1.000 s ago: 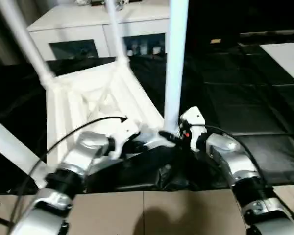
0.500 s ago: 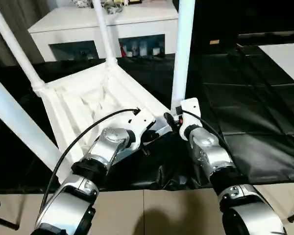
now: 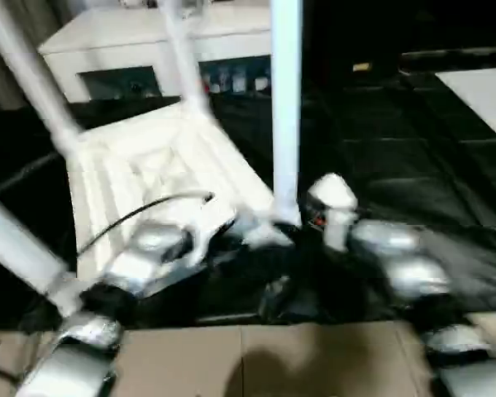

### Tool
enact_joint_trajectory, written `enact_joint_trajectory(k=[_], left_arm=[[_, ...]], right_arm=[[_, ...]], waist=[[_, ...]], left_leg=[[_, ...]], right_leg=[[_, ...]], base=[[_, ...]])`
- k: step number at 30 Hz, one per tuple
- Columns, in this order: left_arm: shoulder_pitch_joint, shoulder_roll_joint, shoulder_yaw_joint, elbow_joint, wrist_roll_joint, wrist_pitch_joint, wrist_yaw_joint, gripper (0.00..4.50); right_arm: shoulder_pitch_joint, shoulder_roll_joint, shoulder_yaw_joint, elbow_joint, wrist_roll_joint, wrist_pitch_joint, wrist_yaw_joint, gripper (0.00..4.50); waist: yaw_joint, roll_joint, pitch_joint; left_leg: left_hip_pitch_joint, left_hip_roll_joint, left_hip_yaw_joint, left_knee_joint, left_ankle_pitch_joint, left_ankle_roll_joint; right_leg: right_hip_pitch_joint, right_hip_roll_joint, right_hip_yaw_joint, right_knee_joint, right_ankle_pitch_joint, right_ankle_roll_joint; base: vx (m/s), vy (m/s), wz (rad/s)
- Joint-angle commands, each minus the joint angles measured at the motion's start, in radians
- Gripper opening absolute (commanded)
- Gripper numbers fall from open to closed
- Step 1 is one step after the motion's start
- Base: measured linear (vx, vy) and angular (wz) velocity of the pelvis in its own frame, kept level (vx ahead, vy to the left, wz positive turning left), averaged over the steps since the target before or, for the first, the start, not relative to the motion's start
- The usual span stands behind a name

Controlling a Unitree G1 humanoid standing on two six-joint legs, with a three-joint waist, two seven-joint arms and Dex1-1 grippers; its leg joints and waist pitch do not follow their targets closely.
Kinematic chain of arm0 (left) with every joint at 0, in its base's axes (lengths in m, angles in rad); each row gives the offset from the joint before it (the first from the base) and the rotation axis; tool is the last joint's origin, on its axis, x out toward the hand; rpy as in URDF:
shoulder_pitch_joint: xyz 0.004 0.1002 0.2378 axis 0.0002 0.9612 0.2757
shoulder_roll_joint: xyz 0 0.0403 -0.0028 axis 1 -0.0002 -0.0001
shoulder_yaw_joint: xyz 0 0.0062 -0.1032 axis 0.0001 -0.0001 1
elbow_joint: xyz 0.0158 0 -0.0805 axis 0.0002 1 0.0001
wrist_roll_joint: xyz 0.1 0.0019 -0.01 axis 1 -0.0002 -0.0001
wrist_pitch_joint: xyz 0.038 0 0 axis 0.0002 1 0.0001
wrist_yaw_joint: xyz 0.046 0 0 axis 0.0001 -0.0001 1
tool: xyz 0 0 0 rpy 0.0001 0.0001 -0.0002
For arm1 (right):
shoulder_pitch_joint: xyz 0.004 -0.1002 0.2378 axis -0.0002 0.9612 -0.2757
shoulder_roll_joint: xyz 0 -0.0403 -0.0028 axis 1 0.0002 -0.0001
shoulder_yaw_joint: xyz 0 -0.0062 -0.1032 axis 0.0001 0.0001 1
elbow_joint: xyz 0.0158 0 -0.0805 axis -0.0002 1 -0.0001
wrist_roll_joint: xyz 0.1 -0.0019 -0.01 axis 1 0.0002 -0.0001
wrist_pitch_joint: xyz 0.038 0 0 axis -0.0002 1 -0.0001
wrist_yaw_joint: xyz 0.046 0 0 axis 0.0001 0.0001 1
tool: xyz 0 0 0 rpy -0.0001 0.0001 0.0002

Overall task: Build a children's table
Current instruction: Rotate leg to tighten

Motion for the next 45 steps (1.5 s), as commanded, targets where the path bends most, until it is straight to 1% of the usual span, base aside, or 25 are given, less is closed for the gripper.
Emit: enact_joint_trajectory(k=[1,2,5,7,9,12,13,15,18,19,20,21,22,24,27,29,30,31,32,33,36,39,42,43,45], left_arm=[[0.008,0.0,-0.032,-0.03,-0.01,-0.003,-0.055,0.0],[0.013,0.005,-0.032,-0.041,-0.014,0.0,-0.065,0.0],[0.019,0.011,-0.029,-0.051,-0.017,0.003,-0.078,0.0],[0.023,0.012,-0.03,-0.054,-0.015,0.004,-0.082,0.0],[0.026,0.013,-0.031,-0.061,-0.018,0.007,-0.086,0.0],[0.03,0.012,-0.031,-0.067,-0.018,0.011,-0.091,0.0],[0.029,0.01,-0.03,-0.066,-0.018,0.011,-0.09,0.0],[0.029,0.009,-0.031,-0.067,-0.018,0.013,-0.088,0.0],[0.031,0.01,-0.031,-0.069,-0.017,0.014,-0.089,0.0],[0.032,0.011,-0.031,-0.07,-0.016,0.014,-0.09,0.0],[0.032,0.012,-0.031,-0.067,-0.015,0.013,-0.09,0.0],[0.032,0.012,-0.031,-0.066,-0.015,0.012,-0.09,0.0],[0.032,0.011,-0.031,-0.063,-0.012,0.01,-0.089,0.0],[0.033,0.01,-0.031,-0.062,-0.01,0.01,-0.088,0.0],[0.034,0.008,-0.033,-0.064,-0.009,0.013,-0.087,0.0],[0.036,0.009,-0.034,-0.065,-0.007,0.013,-0.088,0.0],[0.036,0.009,-0.034,-0.065,-0.007,0.013,-0.088,0.0],[0.038,0.009,-0.035,-0.066,-0.007,0.013,-0.087,0.0],[0.038,0.009,-0.035,-0.066,-0.006,0.013,-0.086,0.0],[0.039,0.009,-0.035,-0.067,-0.006,0.014,-0.085,0.0],[0.041,0.009,-0.034,-0.067,-0.007,0.014,-0.085,0.0],[0.04,0.011,-0.034,-0.064,-0.007,0.013,-0.086,0.0],[0.038,0.011,-0.034,-0.064,-0.007,0.013,-0.086,0.0],[0.038,0.011,-0.034,-0.063,-0.007,0.013,-0.086,0.0],[0.037,0.012,-0.034,-0.062,-0.006,0.012,-0.088,0.0]], right_arm=[[0.001,0.001,0.023,-0.04,0.026,0.017,0.062,3.7],[0.002,-0.013,0.029,-0.044,0.035,0.024,0.096,3.7],[0.002,-0.03,0.036,-0.047,0.037,0.035,0.144,3.7],[0.003,-0.038,0.048,-0.05,0.034,0.043,0.172,3.7],[0.006,-0.042,0.057,-0.055,0.031,0.045,0.188,3.7],[0.013,-0.046,0.074,-0.058,0.014,0.041,0.205,3.34],[0.013,-0.047,0.078,-0.053,0.006,0.034,0.203,3.34],[0.011,-0.051,0.083,-0.047,0.0,0.028,0.201,3.1],[0.001,-0.053,0.079,-0.025,-0.012,0.018,0.187,2.91],[-0.001,-0.054,0.08,-0.021,-0.016,0.017,0.186,2.69],[-0.003,-0.056,0.083,-0.016,-0.023,0.01,0.183,2.59],[-0.003,-0.056,0.084,-0.014,-0.026,0.007,0.182,2.59],[-0.003,-0.056,0.087,-0.009,-0.032,-0.001,0.179,2.48],[-0.002,-0.057,0.096,-0.008,-0.045,-0.012,0.176,2.39],[0.002,-0.062,0.115,-0.004,-0.074,-0.042,0.176,2.25],[-0.001,-0.059,0.116,0.005,-0.09,-0.062,0.156,2.25],[-0.001,-0.058,0.116,0.006,-0.091,-0.064,0.154,2.57],[-0.013,-0.043,0.093,0.021,-0.066,-0.022,0.146,2.76],[-0.016,-0.038,0.084,0.021,-0.048,-0.004,0.154,2.9],[-0.018,-0.034,0.077,0.02,-0.034,0.009,0.162,2.9],[-0.018,-0.038,0.086,0.029,-0.051,-0.012,0.148,3.29],[-0.018,-0.039,0.098,0.049,-0.084,-0.051,0.123,3.39],[-0.018,-0.035,0.095,0.054,-0.089,-0.052,0.115,3.39],[-0.019,-0.034,0.094,0.054,-0.09,-0.051,0.114,3.39],[-0.018,-0.034,0.092,0.055,-0.084,-0.047,0.123,3.39]], waist=[[0.006,-0.01,-0.066],[0.01,-0.012,-0.066],[0.018,-0.013,-0.066],[0.021,-0.017,-0.067],[0.021,-0.017,-0.066],[0.022,-0.018,-0.068],[0.022,-0.018,-0.068],[0.023,-0.018,-0.068],[0.022,-0.018,-0.068],[0.022,-0.018,-0.068],[0.022,-0.016,-0.067],[0.022,-0.017,-0.068],[0.021,-0.019,-0.068],[0.021,-0.017,-0.068],[0.02,-0.019,-0.067],[0.02,-0.02,-0.067],[0.019,-0.02,-0.067],[0.019,-0.021,-0.067],[0.018,-0.022,-0.066],[0.018,-0.021,-0.066],[0.018,-0.022,-0.067],[0.017,-0.022,-0.068],[0.018,-0.018,-0.068],[0.018,-0.02,-0.068],[0.018,-0.016,-0.068]], left_leg=[[0.018,0.038,-0.007,-0.066,-0.208,0.121],[0.018,0.038,-0.008,-0.068,-0.217,0.113],[0.02,0.04,-0.006,-0.068,-0.218,0.099],[0.018,0.038,-0.005,-0.068,-0.207,0.095],[0.015,0.036,-0.005,-0.067,-0.2,0.097],[0.016,0.036,-0.005,-0.065,-0.182,0.102],[0.015,0.036,-0.005,-0.064,-0.175,0.104],[0.015,0.036,-0.005,-0.064,-0.176,0.104],[0.016,0.036,-0.005,-0.064,-0.177,0.103],[0.016,0.036,-0.005,-0.064,-0.18,0.102],[0.016,0.035,-0.005,-0.064,-0.183,0.102],[0.016,0.036,-0.005,-0.064,-0.184,0.101],[0.016,0.035,-0.005,-0.064,-0.183,0.1],[0.016,0.035,-0.005,-0.064,-0.183,0.1],[0.015,0.035,-0.005,-0.064,-0.188,0.101],[0.015,0.035,-0.005,-0.064,-0.191,0.1],[0.015,0.035,-0.005,-0.064,-0.189,0.1],[0.015,0.034,-0.005,-0.065,-0.191,0.101],[0.015,0.035,-0.006,-0.066,-0.195,0.1],[0.015,0.035,-0.006,-0.066,-0.197,0.1],[0.016,0.036,-0.006,-0.066,-0.199,0.093],[0.017,0.034,-0.005,-0.064,-0.188,0.093],[0.016,0.034,-0.005,-0.063,-0.191,0.094],[0.015,0.034,-0.005,-0.064,-0.189,0.097],[0.016,0.035,-0.006,-0.063,-0.188,0.1]], right_leg=[[0.047,-0.046,0.03,-0.057,-0.086,-0.284],[0.05,-0.046,0.03,-0.055,-0.093,-0.283],[0.047,-0.048,0.032,-0.057,-0.102,-0.275],[0.05,-0.048,0.033,-0.055,-0.099,-0.273],[0.051,-0.049,0.032,-0.056,-0.105,-0.267],[0.05,-0.05,0.032,-0.055,-0.102,-0.264],[0.049,-0.049,0.032,-0.055,-0.098,-0.265],[0.05,-0.049,0.032,-0.055,-0.104,-0.264],[0.049,-0.049,0.031,-0.055,-0.109,-0.262],[0.049,-0.049,0.031,-0.056,-0.115,-0.261],[0.049,-0.048,0.031,-0.057,-0.12,-0.26],[0.049,-0.049,0.031,-0.057,-0.121,-0.26],[0.049,-0.048,0.031,-0.057,-0.12,-0.26],[0.049,-0.048,0.031,-0.057,-0.122,-0.259],[0.05,-0.048,0.031,-0.057,-0.125,-0.258],[0.05,-0.049,0.031,-0.058,-0.133,-0.256],[0.05,-0.049,0.032,-0.058,-0.136,-0.256],[0.05,-0.048,0.031,-0.058,-0.139,-0.257],[0.05,-0.048,0.031,-0.059,-0.146,-0.256],[0.05,-0.047,0.031,-0.059,-0.148,-0.256],[0.05,-0.048,0.032,-0.059,-0.151,-0.255],[0.049,-0.048,0.032,-0.058,-0.138,-0.258],[0.05,-0.048,0.031,-0.058,-0.135,-0.26],[0.051,-0.047,0.031,-0.057,-0.129,-0.259],[0.05,-0.047,0.031,-0.056,-0.122,-0.261]], base=[[0.0,0.0,0.0],[0.0,0.0,0.0],[0.0,0.0,0.0],[0.0,0.0,0.0],[0.0,0.0,0.0],[0.0,0.0,0.0],[0.0,0.0,0.0],[0.0,0.0,0.0],[0.0,0.0,0.0],[0.0,0.0,0.0],[0.0,0.0,0.0],[0.0,0.0,0.0],[0.0,0.0,0.0],[0.0,0.0,0.0],[0.0,0.0,0.0],[0.0,0.0,0.0],[0.0,0.0,0.0],[0.0,0.0,0.0],[0.0,0.0,0.0],[0.0,0.0,0.0],[0.0,0.0,0.0],[0.0,0.0,0.0],[0.0,0.0,0.0],[0.0,0.0,0.0],[0.0,0.0,0.0]])
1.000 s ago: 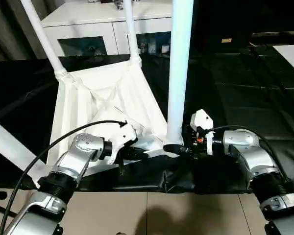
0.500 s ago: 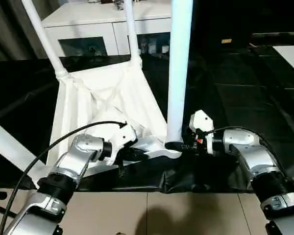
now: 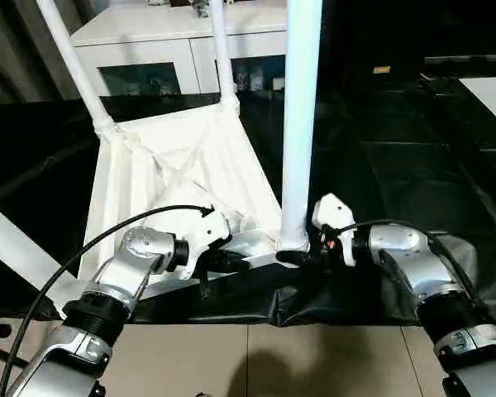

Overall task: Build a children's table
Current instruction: Rotate leg to tighten

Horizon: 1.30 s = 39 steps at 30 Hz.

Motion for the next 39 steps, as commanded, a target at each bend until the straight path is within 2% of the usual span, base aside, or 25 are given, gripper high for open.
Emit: enact_joint_trajectory(k=[1,10,12,16,17,22,28,29,30,31,32,33,34,35,36,37,38,39], left_arm=[[0.006,0.0,-0.016,-0.008,0.002,0.001,-0.018,0.0],[0.006,0.005,-0.02,-0.009,0.003,0.005,-0.029,0.0],[0.011,0.01,-0.025,-0.017,0.001,0.013,-0.042,0.0],[0.013,0.011,-0.026,-0.019,0.002,0.014,-0.042,0.0],[0.013,0.012,-0.026,-0.019,0.003,0.014,-0.042,0.0],[0.015,0.013,-0.027,-0.022,0.003,0.017,-0.044,0.0],[0.015,0.013,-0.028,-0.023,0.005,0.019,-0.042,0.0],[0.013,0.006,-0.03,-0.014,0.011,0.022,-0.029,0.0],[0.004,-0.01,-0.038,0.012,0.037,0.026,0.018,0.0],[0.0,-0.017,-0.041,0.023,0.049,0.025,0.039,0.0],[-0.007,-0.028,-0.04,0.037,0.057,0.031,0.065,0.0],[-0.016,-0.048,-0.034,0.054,0.059,0.041,0.098,0.0],[-0.016,-0.048,-0.034,0.054,0.059,0.041,0.098,0.0],[-0.026,-0.067,-0.027,0.069,0.059,0.049,0.128,0.0],[-0.063,-0.126,-0.018,0.115,0.07,0.083,0.22,0.0],[-0.083,-0.153,-0.011,0.136,0.077,0.103,0.27,0.0],[-0.101,-0.178,-0.003,0.153,0.078,0.124,0.313,0.0],[-0.101,-0.178,-0.003,0.153,0.078,0.124,0.313,0.0]], right_arm=[[-0.005,0.005,0.01,0.004,-0.007,0.002,0.0,3.39],[-0.005,0.011,-0.014,0.006,0.02,-0.005,0.008,3.39],[0.0,0.008,-0.03,-0.01,0.049,0.007,0.034,3.39],[-0.001,0.002,-0.038,-0.019,0.065,0.024,0.057,3.02],[-0.001,0.002,-0.039,-0.019,0.066,0.024,0.058,2.82],[-0.001,-0.003,-0.034,-0.016,0.062,0.025,0.065,2.73],[-0.001,0.01,-0.028,0.0,0.04,0.013,0.028,2.72],[-0.009,0.029,-0.03,0.033,0.01,0.003,-0.052,2.72],[-0.025,0.072,-0.039,0.091,-0.035,0.011,-0.212,2.72],[-0.029,0.087,-0.043,0.11,-0.048,0.02,-0.268,2.71],[-0.031,0.104,-0.048,0.124,-0.054,0.029,-0.314,2.71],[-0.032,0.129,-0.061,0.14,-0.054,0.042,-0.376,2.7],[-0.032,0.129,-0.061,0.14,-0.054,0.042,-0.376,2.7],[-0.034,0.152,-0.074,0.155,-0.051,0.055,-0.432,2.7],[-0.045,0.218,-0.107,0.196,-0.052,0.098,-0.609,2.7],[-0.052,0.245,-0.121,0.213,-0.053,0.119,-0.687,2.7],[-0.06,0.266,-0.132,0.23,-0.054,0.131,-0.749,2.7],[-0.06,0.266,-0.132,0.23,-0.054,0.131,-0.749,2.7]], waist=[[-0.002,-0.014,-0.067],[-0.002,-0.013,-0.068],[-0.001,-0.013,-0.069],[0.0,-0.015,-0.071],[0.001,-0.014,-0.07],[0.002,-0.014,-0.069],[0.001,-0.014,-0.069],[-0.001,-0.013,-0.068],[-0.003,-0.014,-0.067],[-0.013,-0.013,-0.059],[-0.024,-0.017,-0.056],[-0.027,-0.017,-0.055],[-0.033,-0.016,-0.052],[-0.037,-0.017,-0.052],[-0.04,-0.015,-0.05],[-0.045,-0.014,-0.047],[-0.05,-0.015,-0.046],[-0.05,-0.015,-0.046]], left_leg=[[0.015,0.034,-0.011,-0.066,-0.19,0.103],[0.016,0.034,-0.012,-0.066,-0.196,0.101],[0.016,0.034,-0.012,-0.065,-0.191,0.106],[0.015,0.035,-0.012,-0.063,-0.169,0.117],[0.015,0.035,-0.011,-0.063,-0.172,0.118],[0.016,0.035,-0.012,-0.065,-0.185,0.108],[0.015,0.034,-0.012,-0.065,-0.18,0.106],[0.014,0.033,-0.011,-0.065,-0.181,0.103],[0.013,0.034,-0.012,-0.067,-0.184,0.099],[0.012,0.03,-0.014,-0.073,-0.218,0.076],[0.012,0.028,-0.016,-0.079,-0.272,0.049],[0.016,0.028,-0.017,-0.081,-0.294,0.04],[0.023,0.028,-0.016,-0.081,-0.331,0.026],[0.023,0.027,-0.018,-0.082,-0.345,0.022],[0.021,0.026,-0.018,-0.083,-0.352,0.02],[0.027,0.026,-0.02,-0.086,-0.374,0.003],[0.031,0.024,-0.022,-0.087,-0.398,-0.01],[0.031,0.024,-0.022,-0.087,-0.398,-0.01]], right_leg=[[0.049,-0.045,0.028,-0.058,-0.119,-0.262],[0.05,-0.045,0.027,-0.057,-0.107,-0.268],[0.052,-0.046,0.028,-0.055,-0.096,-0.27],[0.051,-0.045,0.027,-0.053,-0.07,-0.277],[0.05,-0.045,0.027,-0.053,-0.073,-0.277],[0.051,-0.046,0.027,-0.055,-0.101,-0.271],[0.05,-0.045,0.027,-0.054,-0.092,-0.272],[0.049,-0.045,0.027,-0.055,-0.096,-0.271],[0.048,-0.047,0.027,-0.055,-0.105,-0.27],[0.047,-0.047,0.028,-0.062,-0.162,-0.26],[0.052,-0.048,0.025,-0.068,-0.251,-0.24],[0.051,-0.049,0.026,-0.072,-0.283,-0.229],[0.043,-0.049,0.029,-0.079,-0.336,-0.216],[0.043,-0.049,0.029,-0.082,-0.362,-0.206],[0.041,-0.049,0.029,-0.083,-0.376,-0.202],[0.035,-0.046,0.029,-0.088,-0.409,-0.192],[0.033,-0.047,0.028,-0.091,-0.439,-0.182],[0.033,-0.047,0.028,-0.091,-0.439,-0.182]], base=[[0.0,0.0,0.0],[0.0,0.0,0.0],[0.0,0.0,0.0],[0.0,0.0,0.0],[0.0,0.0,0.0],[0.0,0.0,0.0],[0.0,0.0,0.0],[0.0,0.0,0.0],[0.0,0.0,0.0],[0.0,0.0,0.0],[0.0,0.0,0.0],[0.0,0.0,0.0],[0.0,0.0,0.0],[0.0,0.0,0.0],[0.0,0.0,0.0],[0.0,0.0,0.0],[0.0,0.0,0.0],[-0.051,0.004,0.0]])
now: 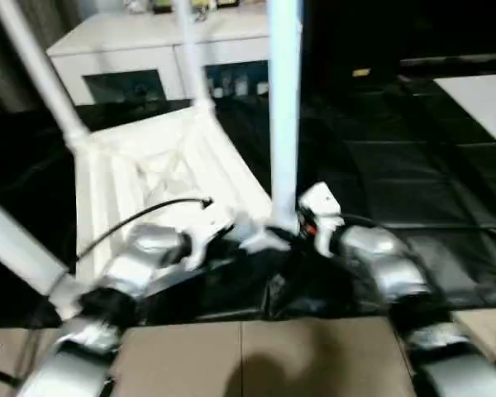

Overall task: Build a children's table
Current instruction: Rotate leg to tighten

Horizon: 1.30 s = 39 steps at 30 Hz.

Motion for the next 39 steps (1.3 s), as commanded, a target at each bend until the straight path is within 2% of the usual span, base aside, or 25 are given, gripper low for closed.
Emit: enact_joint_trajectory(k=[1,3,4,5,6,7,8,10,12,13,14,16,18,19,20,21,22,23,25,26,27,29,33,37,39], left_arm=[[-0.031,-0.076,-0.006,0.051,0.001,0.052,0.104,0.0],[-0.065,-0.112,0.007,0.09,0.015,0.054,0.177,0.0],[-0.077,-0.122,0.008,0.104,0.023,0.047,0.198,0.0],[-0.079,-0.124,0.008,0.106,0.023,0.047,0.2,0.0],[-0.085,-0.132,0.008,0.112,0.026,0.043,0.213,0.0],[-0.093,-0.144,-0.003,0.123,0.041,0.027,0.22,0.0],[-0.093,-0.144,-0.003,0.123,0.041,0.027,0.22,0.0],[-0.085,-0.14,-0.016,0.119,0.049,0.01,0.191,0.0],[-0.078,-0.13,-0.027,0.116,0.052,-0.007,0.163,0.0],[-0.066,-0.109,-0.036,0.102,0.052,-0.015,0.133,0.0],[-0.055,-0.091,-0.047,0.091,0.052,-0.037,0.101,0.0],[-0.036,-0.066,-0.051,0.066,0.045,-0.025,0.059,0.0],[-0.025,-0.05,-0.059,0.054,0.043,-0.045,0.023,0.0],[0.008,-0.015,-0.077,0.018,0.029,-0.093,-0.075,0.0],[0.028,0.003,-0.084,-0.005,0.016,-0.108,-0.128,0.0],[0.042,0.017,-0.089,-0.023,0.006,-0.115,-0.165,0.0],[0.053,0.03,-0.093,-0.037,0.001,-0.118,-0.194,0.0],[0.064,0.044,-0.098,-0.052,-0.006,-0.123,-0.226,0.0],[0.078,0.063,-0.103,-0.072,-0.015,-0.133,-0.265,0.0],[0.089,0.075,-0.101,-0.091,-0.03,-0.13,-0.291,0.0],[0.098,0.085,-0.1,-0.11,-0.042,-0.123,-0.311,0.0],[0.114,0.103,-0.095,-0.138,-0.054,-0.119,-0.332,0.0],[0.123,0.123,-0.088,-0.144,-0.057,-0.126,-0.359,0.0],[0.127,0.135,-0.086,-0.153,-0.058,-0.123,-0.369,0.0],[0.127,0.137,-0.088,-0.158,-0.059,-0.119,-0.368,0.0]], right_arm=[[-0.012,0.046,-0.033,0.087,-0.014,0.056,-0.182,2.7],[-0.04,0.085,-0.05,0.121,-0.006,0.04,-0.255,2.7],[-0.053,0.101,-0.049,0.136,-0.007,0.036,-0.279,2.7],[-0.054,0.103,-0.048,0.137,-0.008,0.034,-0.281,2.7],[-0.061,0.114,-0.044,0.143,-0.011,0.025,-0.289,2.7],[-0.069,0.135,-0.016,0.138,-0.009,0.01,-0.201,2.7],[-0.069,0.135,-0.016,0.138,-0.009,0.01,-0.201,2.7],[-0.061,0.134,-0.004,0.11,0.0,-0.027,-0.106,3.26],[-0.061,0.126,-0.009,0.097,0.002,-0.049,-0.089,3.42],[-0.06,0.099,-0.012,0.086,-0.001,-0.056,-0.076,3.42],[-0.058,0.073,-0.004,0.076,-0.004,-0.066,-0.046,3.62],[-0.05,0.037,-0.005,0.054,0.014,-0.06,0.024,3.87],[-0.042,0.013,0.001,0.038,0.019,-0.054,0.072,3.87],[-0.019,-0.041,0.007,-0.008,0.047,-0.021,0.197,3.87],[-0.001,-0.075,0.015,-0.041,0.067,-0.004,0.287,3.87],[0.018,-0.11,0.039,-0.068,0.062,-0.023,0.355,3.87],[0.035,-0.141,0.06,-0.089,0.053,-0.043,0.413,3.87],[0.053,-0.172,0.077,-0.111,0.048,-0.06,0.472,3.87],[0.073,-0.204,0.087,-0.14,0.055,-0.064,0.539,3.87],[0.086,-0.221,0.084,-0.17,0.085,-0.028,0.593,3.87],[0.095,-0.234,0.081,-0.195,0.109,0.002,0.639,3.87],[0.108,-0.266,0.096,-0.224,0.118,0.015,0.705,3.87],[0.116,-0.3,0.131,-0.234,0.1,0.007,0.767,3.87],[0.103,-0.297,0.124,-0.219,0.086,0.001,0.754,3.87],[0.096,-0.291,0.114,-0.218,0.093,0.012,0.749,3.87]], waist=[[-0.005,-0.007,-0.044],[-0.008,-0.006,-0.047],[-0.01,-0.004,-0.046],[-0.009,-0.007,-0.049],[-0.009,-0.008,-0.049],[-0.008,-0.006,-0.048],[-0.008,-0.008,-0.048],[-0.006,-0.01,-0.049],[-0.004,-0.01,-0.051],[-0.003,-0.013,-0.05],[-0.002,-0.013,-0.052],[-0.001,-0.014,-0.053],[0.001,-0.013,-0.053],[0.004,-0.014,-0.057],[0.011,-0.015,-0.059],[0.015,-0.013,-0.059],[0.021,-0.008,-0.062],[0.034,-0.01,-0.066],[0.045,-0.009,-0.069],[0.054,-0.009,-0.072],[0.053,-0.009,-0.07],[0.058,-0.008,-0.071],[0.056,-0.009,-0.066],[0.054,-0.01,-0.06],[0.054,-0.009,-0.06]], left_leg=[[0.021,0.024,-0.022,-0.087,-0.426,-0.01],[0.026,0.021,-0.026,-0.086,-0.447,-0.006],[0.021,0.02,-0.026,-0.087,-0.444,-0.002],[0.016,0.021,-0.028,-0.089,-0.434,0.004],[0.016,0.021,-0.026,-0.089,-0.432,0.009],[0.017,0.021,-0.025,-0.089,-0.443,0.015],[0.015,0.02,-0.026,-0.089,-0.447,0.021],[0.014,0.02,-0.025,-0.088,-0.445,0.03],[0.012,0.021,-0.024,-0.087,-0.428,0.037],[0.005,0.021,-0.026,-0.089,-0.403,0.046],[0.003,0.023,-0.025,-0.088,-0.389,0.052],[0.004,0.025,-0.023,-0.087,-0.371,0.061],[0.003,0.025,-0.021,-0.084,-0.355,0.072],[0.001,0.026,-0.021,-0.082,-0.333,0.082],[0.0,0.029,-0.019,-0.08,-0.298,0.098],[0.001,0.032,-0.018,-0.079,-0.287,0.102],[0.008,0.035,-0.013,-0.075,-0.272,0.109],[0.01,0.039,-0.01,-0.071,-0.245,0.116],[0.003,0.039,-0.01,-0.067,-0.178,0.136],[0.005,0.041,-0.011,-0.065,-0.151,0.148],[0.003,0.04,-0.01,-0.065,-0.152,0.153],[0.004,0.041,-0.011,-0.066,-0.156,0.153],[0.005,0.039,-0.009,-0.071,-0.196,0.126],[0.008,0.039,-0.008,-0.077,-0.253,0.089],[0.011,0.04,-0.009,-0.079,-0.262,0.079]], right_leg=[[0.028,-0.048,0.025,-0.098,-0.468,-0.171],[0.027,-0.049,0.021,-0.107,-0.482,-0.158],[0.029,-0.048,0.02,-0.107,-0.471,-0.157],[0.033,-0.048,0.019,-0.106,-0.438,-0.159],[0.031,-0.047,0.02,-0.107,-0.424,-0.163],[0.029,-0.046,0.02,-0.107,-0.415,-0.169],[0.032,-0.048,0.02,-0.106,-0.415,-0.17],[0.033,-0.049,0.02,-0.106,-0.413,-0.171],[0.033,-0.051,0.023,-0.105,-0.396,-0.177],[0.039,-0.053,0.022,-0.1,-0.378,-0.186],[0.04,-0.053,0.023,-0.099,-0.364,-0.188],[0.042,-0.052,0.023,-0.095,-0.325,-0.204],[0.042,-0.054,0.024,-0.095,-0.321,-0.211],[0.047,-0.053,0.023,-0.094,-0.297,-0.216],[0.051,-0.051,0.024,-0.089,-0.253,-0.222],[0.047,-0.051,0.024,-0.085,-0.233,-0.23],[0.039,-0.049,0.025,-0.083,-0.206,-0.244],[0.039,-0.049,0.027,-0.077,-0.163,-0.256],[0.045,-0.048,0.025,-0.063,-0.079,-0.268],[0.046,-0.048,0.025,-0.056,-0.041,-0.276],[0.045,-0.046,0.025,-0.056,-0.035,-0.28],[0.047,-0.046,0.024,-0.054,-0.031,-0.277],[0.046,-0.048,0.025,-0.062,-0.093,-0.269],[0.043,-0.049,0.028,-0.073,-0.211,-0.243],[0.04,-0.048,0.029,-0.075,-0.224,-0.239]], base=[[0.0,0.0,0.0],[0.0,0.0,0.0],[0.0,0.0,0.0],[0.0,0.0,0.0],[0.0,0.0,0.0],[0.0,0.0,0.0],[0.0,0.0,0.0],[0.0,0.0,0.0],[0.0,0.0,0.0],[0.0,0.0,0.0],[0.0,0.0,0.0],[0.0,0.0,0.0],[0.0,0.0,0.0],[0.0,0.0,0.0],[0.0,0.0,0.0],[0.0,0.0,0.0],[0.053,-0.017,0.1],[0.053,-0.017,0.1],[0.053,-0.001,0.04],[0.052,0.006,0.0],[0.0,0.0,0.0],[0.0,0.0,0.0],[0.0,0.0,0.0],[0.0,0.0,0.0],[0.0,0.0,0.0]])
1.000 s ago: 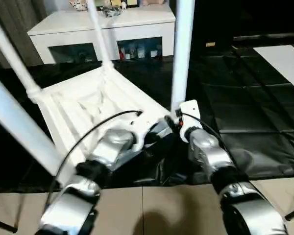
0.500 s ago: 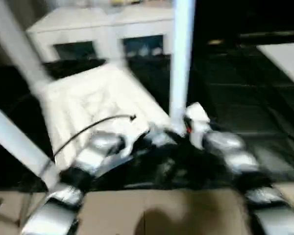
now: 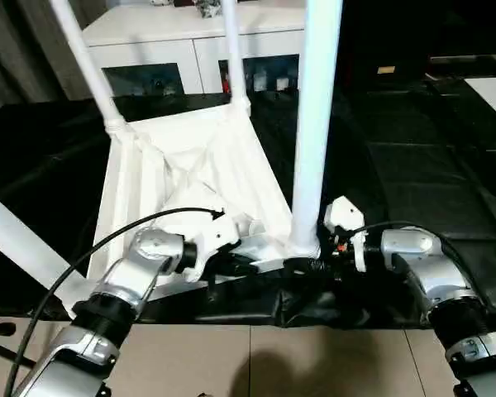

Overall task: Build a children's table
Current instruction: Rotate leg to tighten

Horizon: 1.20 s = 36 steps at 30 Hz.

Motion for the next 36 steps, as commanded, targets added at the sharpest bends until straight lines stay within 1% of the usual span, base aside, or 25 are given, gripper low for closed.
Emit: enact_joint_trajectory(k=[1,3,4,6,8,10,11,16,17,19,20,21,22,23,24,25,26,27,29,30,31,32,34,35,36], left_arm=[[0.014,0.007,-0.031,-0.009,0.0,0.011,-0.039,0.0],[0.013,0.006,-0.031,-0.007,0.001,0.012,-0.039,0.0],[0.013,0.005,-0.032,-0.007,0.001,0.011,-0.039,0.0],[0.013,0.004,-0.031,-0.007,0.003,0.011,-0.04,0.0],[0.015,0.005,-0.031,-0.009,0.003,0.012,-0.041,0.0],[0.017,0.006,-0.031,-0.009,0.004,0.011,-0.042,0.0],[0.019,0.007,-0.032,-0.009,0.004,0.011,-0.041,0.0],[0.025,0.013,-0.034,-0.013,0.004,0.014,-0.047,0.0],[0.027,0.014,-0.034,-0.013,0.006,0.014,-0.047,0.0],[0.027,0.013,-0.033,-0.011,0.011,0.015,-0.038,0.0],[0.025,0.01,-0.032,-0.007,0.015,0.016,-0.026,0.0],[0.018,0.002,-0.031,0.004,0.027,0.019,0.002,0.0],[-0.005,-0.026,-0.02,0.039,0.051,0.039,0.087,0.0],[-0.005,-0.026,-0.02,0.039,0.051,0.039,0.087,0.0],[-0.029,-0.061,-0.001,0.067,0.055,0.057,0.157,0.0],[-0.039,-0.075,0.008,0.077,0.053,0.065,0.185,0.0],[-0.043,-0.081,0.011,0.081,0.053,0.068,0.194,0.0],[-0.062,-0.105,0.023,0.097,0.05,0.082,0.233,0.0],[-0.102,-0.152,0.055,0.141,0.05,0.083,0.339,0.0],[-0.13,-0.182,0.081,0.174,0.045,0.096,0.413,0.0],[-0.155,-0.207,0.103,0.204,0.042,0.104,0.481,0.0],[-0.177,-0.225,0.117,0.231,0.048,0.107,0.53,0.0],[-0.208,-0.251,0.123,0.273,0.07,0.102,0.605,0.0],[-0.22,-0.261,0.122,0.294,0.081,0.096,0.629,0.0],[-0.223,-0.263,0.122,0.299,0.083,0.095,0.634,0.0]], right_arm=[[-0.015,0.009,0.0,0.002,-0.005,0.021,-0.001,3.7],[-0.017,0.01,0.003,0.003,-0.005,0.02,0.0,3.7],[-0.017,0.009,0.005,0.006,-0.005,0.016,-0.002,3.7],[-0.017,0.009,0.005,0.011,-0.004,0.012,-0.002,3.4],[-0.015,0.01,0.002,0.012,-0.003,0.014,-0.004,3.27],[-0.014,0.009,0.002,0.013,-0.005,0.011,-0.003,3.1],[-0.012,0.008,0.003,0.013,-0.009,0.008,-0.004,2.9],[-0.01,0.013,-0.002,0.014,-0.006,0.012,-0.011,2.74],[-0.016,0.03,-0.011,0.028,-0.006,0.019,-0.048,2.73],[-0.031,0.064,-0.031,0.058,-0.014,0.031,-0.14,2.72],[-0.039,0.084,-0.042,0.071,-0.019,0.035,-0.194,2.72],[-0.05,0.115,-0.068,0.081,-0.008,0.055,-0.262,2.71],[-0.068,0.18,-0.115,0.091,0.01,0.091,-0.403,2.71],[-0.068,0.18,-0.115,0.091,0.01,0.091,-0.403,2.71],[-0.083,0.232,-0.149,0.106,0.015,0.12,-0.533,2.7],[-0.09,0.252,-0.161,0.113,0.016,0.133,-0.584,2.7],[-0.093,0.259,-0.166,0.117,0.015,0.133,-0.606,2.7],[-0.105,0.289,-0.188,0.136,0.012,0.134,-0.701,2.7],[-0.118,0.325,-0.19,0.167,-0.021,0.114,-0.812,2.7],[-0.127,0.345,-0.192,0.192,-0.035,0.099,-0.87,2.7],[-0.136,0.361,-0.19,0.215,-0.05,0.083,-0.925,2.7],[-0.146,0.379,-0.191,0.237,-0.066,0.069,-0.982,2.7],[-0.16,0.413,-0.181,0.273,-0.084,0.065,-1.031,2.7],[-0.168,0.436,-0.173,0.29,-0.091,0.062,-1.044,2.7],[-0.17,0.442,-0.171,0.294,-0.093,0.061,-1.047,2.7]], waist=[[-0.003,-0.018,-0.058],[-0.004,-0.017,-0.059],[-0.004,-0.018,-0.061],[-0.003,-0.017,-0.062],[-0.003,-0.018,-0.063],[-0.002,-0.018,-0.063],[-0.003,-0.019,-0.062],[-0.003,-0.018,-0.062],[-0.004,-0.019,-0.062],[-0.007,-0.013,-0.061],[-0.01,-0.017,-0.059],[-0.02,-0.017,-0.055],[-0.032,-0.012,-0.05],[-0.038,-0.016,-0.05],[-0.044,-0.011,-0.048],[-0.048,-0.014,-0.045],[-0.05,-0.014,-0.045],[-0.057,-0.014,-0.047],[-0.069,-0.012,-0.048],[-0.069,-0.012,-0.049],[-0.07,-0.017,-0.049],[-0.068,-0.019,-0.051],[-0.067,-0.018,-0.05],[-0.061,-0.017,-0.053],[-0.06,-0.018,-0.053]], left_leg=[[0.019,0.038,-0.012,-0.076,-0.26,0.076],[0.017,0.037,-0.013,-0.075,-0.246,0.078],[0.016,0.037,-0.013,-0.074,-0.236,0.08],[0.015,0.036,-0.012,-0.072,-0.218,0.089],[0.015,0.035,-0.011,-0.069,-0.205,0.098],[0.015,0.036,-0.012,-0.069,-0.203,0.1],[0.015,0.035,-0.011,-0.069,-0.208,0.1],[0.015,0.036,-0.012,-0.07,-0.212,0.095],[0.014,0.036,-0.012,-0.07,-0.209,0.096],[0.014,0.036,-0.012,-0.072,-0.219,0.093],[0.013,0.035,-0.012,-0.074,-0.227,0.086],[0.009,0.033,-0.015,-0.079,-0.249,0.068],[0.011,0.031,-0.016,-0.084,-0.289,0.052],[0.019,0.029,-0.02,-0.085,-0.321,0.026],[0.02,0.029,-0.021,-0.087,-0.345,0.011],[0.019,0.028,-0.02,-0.088,-0.356,0.006],[0.02,0.027,-0.022,-0.088,-0.365,0.001],[0.02,0.028,-0.024,-0.09,-0.376,-0.005],[0.017,0.025,-0.025,-0.089,-0.375,-0.013],[0.02,0.024,-0.024,-0.088,-0.378,-0.013],[0.023,0.021,-0.021,-0.085,-0.378,-0.011],[0.023,0.019,-0.02,-0.082,-0.363,0.0],[0.018,0.018,-0.02,-0.082,-0.345,0.016],[0.017,0.018,-0.019,-0.079,-0.316,0.033],[0.015,0.019,-0.019,-0.079,-0.307,0.038]], right_leg=[[0.042,-0.047,0.03,-0.068,-0.219,-0.236],[0.043,-0.046,0.03,-0.066,-0.195,-0.238],[0.044,-0.046,0.03,-0.064,-0.178,-0.24],[0.045,-0.047,0.029,-0.062,-0.152,-0.245],[0.045,-0.047,0.029,-0.061,-0.138,-0.25],[0.046,-0.047,0.028,-0.06,-0.141,-0.25],[0.045,-0.047,0.028,-0.062,-0.151,-0.248],[0.046,-0.047,0.028,-0.062,-0.162,-0.245],[0.046,-0.047,0.028,-0.061,-0.155,-0.246],[0.042,-0.047,0.029,-0.062,-0.171,-0.246],[0.043,-0.047,0.028,-0.065,-0.184,-0.243],[0.047,-0.047,0.026,-0.065,-0.219,-0.235],[0.041,-0.046,0.028,-0.069,-0.269,-0.223],[0.041,-0.047,0.026,-0.076,-0.32,-0.209],[0.039,-0.048,0.027,-0.078,-0.354,-0.198],[0.037,-0.047,0.028,-0.082,-0.369,-0.191],[0.037,-0.047,0.027,-0.083,-0.383,-0.187],[0.036,-0.048,0.028,-0.083,-0.383,-0.185],[0.036,-0.047,0.025,-0.084,-0.354,-0.189],[0.034,-0.046,0.026,-0.086,-0.347,-0.191],[0.031,-0.046,0.027,-0.088,-0.34,-0.197],[0.033,-0.048,0.028,-0.089,-0.339,-0.2],[0.035,-0.049,0.028,-0.09,-0.332,-0.199],[0.036,-0.049,0.028,-0.089,-0.3,-0.202],[0.037,-0.05,0.028,-0.089,-0.293,-0.203]], base=[[0.0,0.0,0.0],[0.0,0.0,0.0],[0.0,0.0,0.0],[0.0,0.0,0.0],[0.0,0.0,0.0],[0.0,0.0,0.0],[0.0,0.0,0.0],[0.0,0.0,0.0],[0.0,0.0,0.0],[0.0,0.0,0.0],[0.0,0.0,0.0],[0.0,0.0,0.0],[0.0,0.0,0.0],[0.0,0.0,0.0],[0.0,0.0,0.0],[0.0,0.0,0.0],[0.0,0.0,0.0],[0.0,0.0,0.0],[0.0,0.0,0.0],[0.0,0.0,0.0],[0.0,0.0,0.0],[0.0,0.0,0.0],[0.0,0.0,0.0],[0.0,0.0,0.0],[0.0,0.0,0.0]])
